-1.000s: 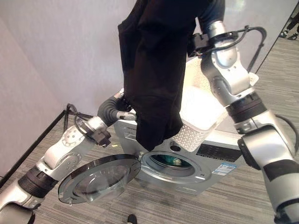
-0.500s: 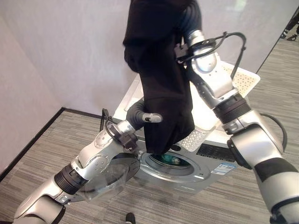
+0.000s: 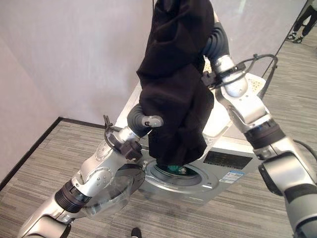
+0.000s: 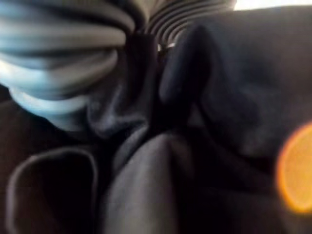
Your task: Grab the laundry basket,head to the washer,open it,put in the laundry and shut it.
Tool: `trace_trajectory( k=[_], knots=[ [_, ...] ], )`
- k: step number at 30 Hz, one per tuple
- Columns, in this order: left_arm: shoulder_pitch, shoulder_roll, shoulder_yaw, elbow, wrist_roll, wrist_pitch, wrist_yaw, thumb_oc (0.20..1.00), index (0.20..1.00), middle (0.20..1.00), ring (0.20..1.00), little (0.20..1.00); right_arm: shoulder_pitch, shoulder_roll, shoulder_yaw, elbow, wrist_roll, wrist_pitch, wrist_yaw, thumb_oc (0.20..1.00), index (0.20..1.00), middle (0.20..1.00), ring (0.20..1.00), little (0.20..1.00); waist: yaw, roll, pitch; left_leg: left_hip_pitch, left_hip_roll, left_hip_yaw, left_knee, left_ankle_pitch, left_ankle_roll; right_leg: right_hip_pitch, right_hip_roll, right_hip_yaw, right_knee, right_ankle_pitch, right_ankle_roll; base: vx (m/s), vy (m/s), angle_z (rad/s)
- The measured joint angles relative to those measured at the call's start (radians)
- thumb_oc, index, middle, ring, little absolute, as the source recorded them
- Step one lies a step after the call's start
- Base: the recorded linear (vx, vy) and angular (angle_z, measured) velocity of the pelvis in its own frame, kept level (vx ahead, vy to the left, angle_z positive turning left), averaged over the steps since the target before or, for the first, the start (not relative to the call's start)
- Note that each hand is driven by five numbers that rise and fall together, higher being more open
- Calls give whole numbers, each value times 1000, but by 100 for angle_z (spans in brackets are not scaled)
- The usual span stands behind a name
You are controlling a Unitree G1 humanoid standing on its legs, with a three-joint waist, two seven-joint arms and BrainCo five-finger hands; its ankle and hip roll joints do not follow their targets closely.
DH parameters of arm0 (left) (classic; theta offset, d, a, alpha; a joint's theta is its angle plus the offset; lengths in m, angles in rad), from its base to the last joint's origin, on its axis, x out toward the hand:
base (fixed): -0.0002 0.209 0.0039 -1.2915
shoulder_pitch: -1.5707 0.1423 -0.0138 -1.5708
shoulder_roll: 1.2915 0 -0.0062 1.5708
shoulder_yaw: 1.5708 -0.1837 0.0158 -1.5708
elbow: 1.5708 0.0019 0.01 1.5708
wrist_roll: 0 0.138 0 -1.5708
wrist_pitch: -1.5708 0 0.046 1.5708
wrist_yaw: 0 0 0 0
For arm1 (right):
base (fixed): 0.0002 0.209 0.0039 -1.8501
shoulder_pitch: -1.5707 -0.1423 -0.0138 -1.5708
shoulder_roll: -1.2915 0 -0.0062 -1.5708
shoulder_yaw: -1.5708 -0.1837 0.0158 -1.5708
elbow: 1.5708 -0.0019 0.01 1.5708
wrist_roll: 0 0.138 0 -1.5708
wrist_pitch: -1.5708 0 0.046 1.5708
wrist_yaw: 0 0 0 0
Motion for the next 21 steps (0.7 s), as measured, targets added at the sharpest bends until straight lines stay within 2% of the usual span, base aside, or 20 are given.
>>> trace_trajectory(
  k=[1, 2, 13, 19, 21],
  knots=[
    [2, -82, -9, 32, -14, -1, 8, 1000, 1000, 1000, 1000, 1000, 51, 42, -24, -10, 18, -1, 5, 200, 200, 200, 200, 200, -4, 2, 1, -1, 0, 0, 0, 0, 0, -2, 0, 0, 0, 0, 0, 4, 2, 4],
    [12, -115, -13, 44, -17, -8, 22, 1000, 1000, 1000, 1000, 1000, 86, 62, -39, -16, 27, -1, 9, 200, 200, 200, 200, 200, -6, 2, 1, -1, -1, 0, 0, 0, 0, -2, 0, 1, 0, 0, 0, -1, 3, -3],
    [75, -126, -39, 62, -19, 7, 23, 1000, 1000, 1000, 1000, 1000, 239, 33, 11, -157, 28, 7, 122, 200, 200, 200, 200, 200, -20, 4, 3, 1, -1, 10, 0, 0, 0, -6, -2, 11, 0, 1, -1, -3, 2, -2],
    [110, -135, -40, 62, -19, 8, 24, 1000, 1000, 1000, 1000, 1000, 243, 28, 19, -168, -67, 10, 132, 200, 200, 200, 200, 200, -31, 4, 3, 2, 0, 12, 0, 0, 0, -7, -2, 17, 0, 2, -1, 0, 0, 0],
    [122, -133, -38, 62, -19, 15, 20, 1000, 1000, 1000, 1000, 1000, 242, -3, 34, -187, -127, 10, 132, 200, 200, 200, 200, 200, -30, 4, 3, 2, 0, 13, 0, 0, 0, -8, -2, 18, 0, 3, 0, 0, 0, 0]
  ],
)
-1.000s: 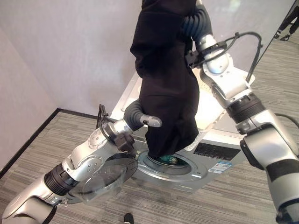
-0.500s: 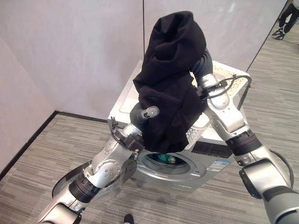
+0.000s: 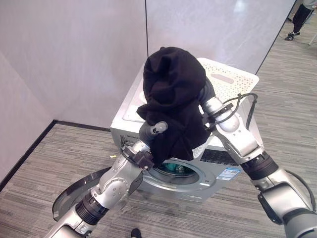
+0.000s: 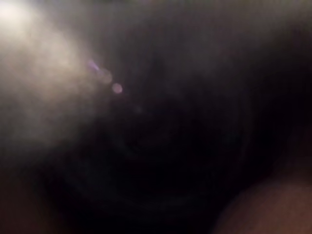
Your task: Grab the laundry basket,head to the washer,open it,put in the laundry and shut it.
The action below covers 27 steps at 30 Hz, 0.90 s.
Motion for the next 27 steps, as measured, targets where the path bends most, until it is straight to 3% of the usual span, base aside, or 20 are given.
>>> trace_trajectory(
  k=[9, 10, 11, 12, 22, 25, 26, 27],
  knots=[
    [43, -13, -1, -1, -89, 19, -34, 1000, 1000, 1000, 1000, 1000, -59, -114, 96, -17, -82, -2, 24, 200, 200, 200, 200, 200, 0, 0, 0, -1, 2, 4, 0, 0, 0, -4, 1, 5, 0, 2, -1, -2, -5, -1],
    [44, -11, -3, -1, -102, 21, -36, 542, 542, 542, 542, 542, -62, -117, 95, -17, -93, -3, 27, 200, 200, 200, 200, 200, 0, 0, 0, 0, 2, 5, 0, 0, 0, -4, 1, 6, 0, 2, -1, 0, 0, 0],
    [44, -11, -3, -1, -109, 21, -38, 485, 485, 485, 485, 485, -63, -117, 95, -18, -100, -4, 29, 200, 200, 200, 200, 200, 0, 0, 0, 0, 3, 6, 0, 0, 0, -4, 2, 6, 0, 2, -1, 0, 0, 0],
    [48, -23, -3, -1, -126, 29, -42, 200, 200, 200, 200, 200, -70, -136, 99, -23, -139, -10, 32, 200, 200, 200, 200, 200, -1, 0, 0, -1, 3, 6, 0, 0, 0, -5, 2, 7, 0, 2, -1, 0, 0, 0],
    [80, -40, -3, 0, -155, 51, -42, 200, 200, 200, 200, 200, -143, -300, 178, -145, -514, -53, -9, 200, 200, 200, 200, 200, -6, -14, 9, 1, 5, 20, 0, 0, 0, -11, 2, 14, 0, 6, -1, -3, -7, -2],
    [88, -40, -3, 0, -155, 51, -42, 200, 200, 200, 200, 200, -167, -319, 204, -151, -562, -59, -23, 200, 200, 200, 200, 200, -7, -19, 11, 1, 6, 20, 0, 0, 0, -11, 2, 15, 0, 7, -1, 0, 0, 0],
    [91, -38, -3, 0, -155, 51, -42, 200, 200, 200, 200, 200, -181, -326, 223, -155, -583, -59, -27, 752, 752, 752, 752, 752, -7, -19, 12, 1, 5, 21, 0, 0, 0, -11, 2, 15, 0, 7, 0, 0, 0, 0],
    [97, -35, -5, 0, -155, 52, -42, 200, 200, 200, 200, 200, -195, -333, 239, -161, -597, -59, -27, 940, 940, 940, 940, 940, -7, -19, 12, 2, 5, 21, 0, 0, 0, -11, 1, 15, 0, 8, 1, 0, 0, 0]
  ],
)
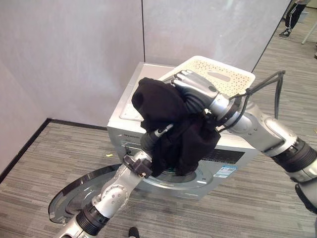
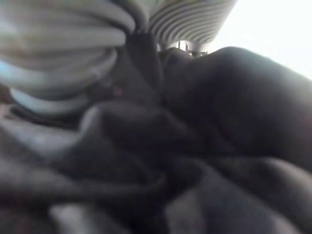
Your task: Grab the laundry basket,head to the washer,open it,put in the laundry and shut it.
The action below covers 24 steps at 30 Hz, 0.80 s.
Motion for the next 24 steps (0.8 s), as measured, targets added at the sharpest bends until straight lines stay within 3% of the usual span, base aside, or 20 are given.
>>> trace_trajectory(
  k=[1, 9, 10, 15, 16, 17, 20, 24],
  knots=[
    [5, 3, -1, 0, 0, 0, 0, 200, 200, 200, 200, 200, -16, -8, 20, -2, -16, -1, 1, 1000, 1000, 1000, 1000, 1000, 0, 0, 0, 0, 0, 0, 0, 0, 0, 0, 0, 1, 0, 0, 0, 0, 0, 0],
    [16, 90, -15, -1, 58, 8, 2, 200, 200, 200, 200, 200, 3, -15, -5, -25, -100, -24, -44, 1000, 1000, 1000, 1000, 1000, 3, -2, 1, 0, -1, 0, 0, 0, 0, 0, -1, 3, 0, 2, 1, 0, 0, 0],
    [25, 120, 20, -1, 100, 6, 4, 200, 200, 200, 200, 200, 36, -17, -36, -29, -115, -25, -55, 1000, 1000, 1000, 1000, 1000, 2, 0, 2, 0, -1, 0, 0, 0, 0, 0, -1, 2, 0, 2, 1, 0, 0, 0],
    [52, 112, 176, -5, 237, -46, 21, 200, 200, 200, 200, 200, 173, 43, -183, -54, -113, 1, -73, 1000, 1000, 1000, 1000, 1000, 1, 14, 11, -2, -2, 0, 0, -1, 1, -2, -3, 3, 0, 4, 1, 10, 20, 0],
    [64, 107, 211, -7, 284, -56, 26, 200, 200, 200, 200, 200, 237, 91, -278, -45, -106, -30, -87, 1000, 1000, 1000, 1000, 1000, 1, 9, 8, 2, -1, 1, 0, -1, 1, 0, -3, 4, 4, 3, 2, 0, 0, 0],
    [114, 102, 305, -32, 343, -77, 25, 200, 200, 200, 200, 200, 427, 198, -475, -60, -83, -39, -121, 1000, 1000, 1000, 1000, 1000, 7, -5, 5, 3, -1, -1, 0, -2, 2, 1, -2, 2, 4, -1, 1, 21, 17, 3],
    [165, 114, 438, -36, 472, -146, 71, 200, 200, 200, 200, 200, 534, 88, -508, -79, -57, -19, -129, 1000, 1000, 1000, 1000, 1000, 3, 18, 19, -1, -10, 1, 0, -3, 4, 1, -10, 1, 0, 5, 4, 40, 21, 0],
    [145, 100, 485, -40, 642, -211, 113, 200, 200, 200, 200, 200, 531, 100, -540, -97, -56, -39, -157, 1000, 1000, 1000, 1000, 1000, -7, 18, 19, 6, -9, 0, 0, -3, 4, 8, -10, 1, 0, 5, 4, 3, 5, -1]
  ],
)
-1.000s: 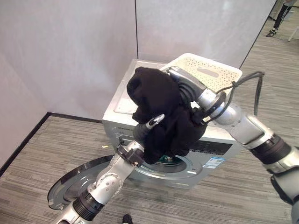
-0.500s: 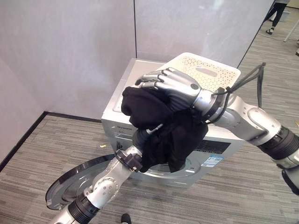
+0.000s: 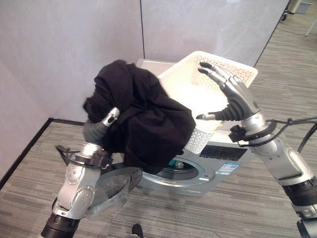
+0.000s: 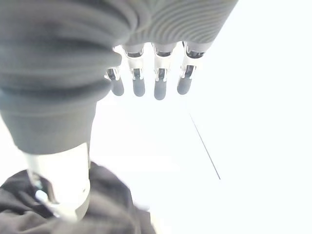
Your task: Grab the laundry basket,head to the washer,open it,put in the laundry and shut it.
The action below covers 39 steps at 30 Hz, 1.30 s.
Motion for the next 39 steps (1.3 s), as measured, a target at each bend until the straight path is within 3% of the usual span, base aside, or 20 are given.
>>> trace_trajectory(
  k=[7, 10, 17, 19, 21, 23, 25, 26, 28, 29, 31, 33, 36, 39],
  knots=[
    [-107, -29, 16, -43, 155, -98, 72, 200, 200, 200, 200, 200, -60, 120, -114, -10, -14, -22, -150, 1000, 1000, 1000, 1000, 1000, 9, -1, -1, 10, -3, 0, 0, -2, 2, 9, -4, 1, 0, 1, 2, 5, 11, 0],
    [-150, -41, 16, -85, 156, -130, 84, 200, 200, 200, 200, 200, -83, 158, -170, -38, -43, -19, -202, 1000, 1000, 1000, 1000, 1000, 8, -1, -1, 10, -8, 0, 0, -3, 3, 9, -7, 1, 0, 3, 4, 22, 23, 1],
    [-171, -43, 37, -99, 194, -155, 84, 200, 200, 200, 200, 200, -105, 151, -375, -97, -76, -13, -326, 1000, 1000, 1000, 1000, 1000, -6, 0, -3, 12, -9, 0, 0, -3, 4, 10, -8, 1, 3, 3, 4, 9, 27, 0],
    [-163, -42, 54, -107, 194, -155, 80, 200, 200, 200, 200, 200, -58, 146, -455, -110, -91, -7, -339, 1000, 1000, 1000, 1000, 1000, -13, -1, -4, 12, -9, 0, 0, -3, 4, 10, -8, 1, 3, 3, 4, 6, 15, 0],
    [-120, -40, 124, -128, 194, -155, 55, 200, 200, 200, 200, 200, 97, 134, -628, -103, -109, 7, -385, 1000, 1000, 1000, 1000, 1000, -31, -3, -7, 14, -10, 2, 0, -5, 6, 8, -10, 5, 5, 2, 4, 0, 0, 0],
    [-76, -36, 184, -135, 191, -157, 49, 200, 200, 200, 200, 200, 184, 139, -710, -73, -117, 31, -412, 1000, 1000, 1000, 1000, 1000, -46, -1, -10, 15, -10, 3, 0, -5, 6, 8, -10, 8, 6, 2, 5, 5, 7, -6],
    [-3, -34, 247, -138, 189, -155, 12, 200, 200, 200, 200, 200, 363, 151, -830, 25, -120, 41, -460, 1000, 1000, 1000, 1000, 1000, -65, 2, -22, 14, -9, 7, -2, -6, 5, 0, -11, 16, 9, 0, 7, -11, 10, -11],
    [76, -39, 295, -141, 152, -153, -19, 200, 200, 200, 200, 200, 460, 205, -877, 133, -88, 56, -474, 1000, 1000, 1000, 1000, 1000, -79, 3, -29, 13, -8, 10, -2, -8, 4, -7, -11, 22, 12, 0, 7, -31, 14, -10],
    [135, -47, 313, -128, 101, -147, -53, 200, 200, 200, 200, 200, 525, 237, -895, 335, -25, 50, -486, 1000, 1000, 1000, 1000, 1000, -80, 1, -40, 11, -7, 9, -1, -9, 5, -12, -10, 26, 21, -3, 5, -17, 13, -7],
    [165, -49, 310, -105, 69, -138, -82, 200, 200, 200, 200, 200, 588, 247, -884, 593, 83, 46, -481, 1000, 1000, 1000, 1000, 1000, -80, 1, -43, 8, -6, 11, -2, -11, 4, -20, -12, 30, 28, -6, 6, -41, 1, -5],
    [214, -52, 318, -101, 21, -131, -110, 200, 200, 200, 200, 200, 632, 252, -863, 863, 237, 64, -452, 1000, 1000, 1000, 1000, 1000, -69, 17, -44, 3, -8, 18, -2, -14, 2, -32, -16, 43, 31, -6, 7, -51, -5, -12],
    [231, -63, 317, -88, -13, -128, -130, 200, 200, 200, 200, 200, 647, 261, -845, 971, 331, 33, -436, 1000, 1000, 1000, 1000, 1000, -71, 30, -50, -1, -7, 27, -2, -15, 3, -42, -21, 49, 31, -3, 10, -40, 2, -14],
    [239, -86, 297, -65, -88, -108, -169, 200, 200, 200, 200, 200, 657, 325, -687, 1238, 550, 13, -299, 1000, 1000, 1000, 1000, 1000, -70, 45, -48, -2, -7, 27, -3, -15, 3, -44, -21, 50, 29, 1, 11, -41, -2, -3],
    [244, -76, 261, -66, -129, -98, -194, 200, 200, 200, 200, 200, 666, 391, -506, 1348, 606, 23, -168, 1000, 1000, 1000, 1000, 1000, -65, 50, -39, -5, -8, 27, -3, -16, 2, -46, -24, 50, 24, 4, 14, -38, -2, 0]
  ],
)
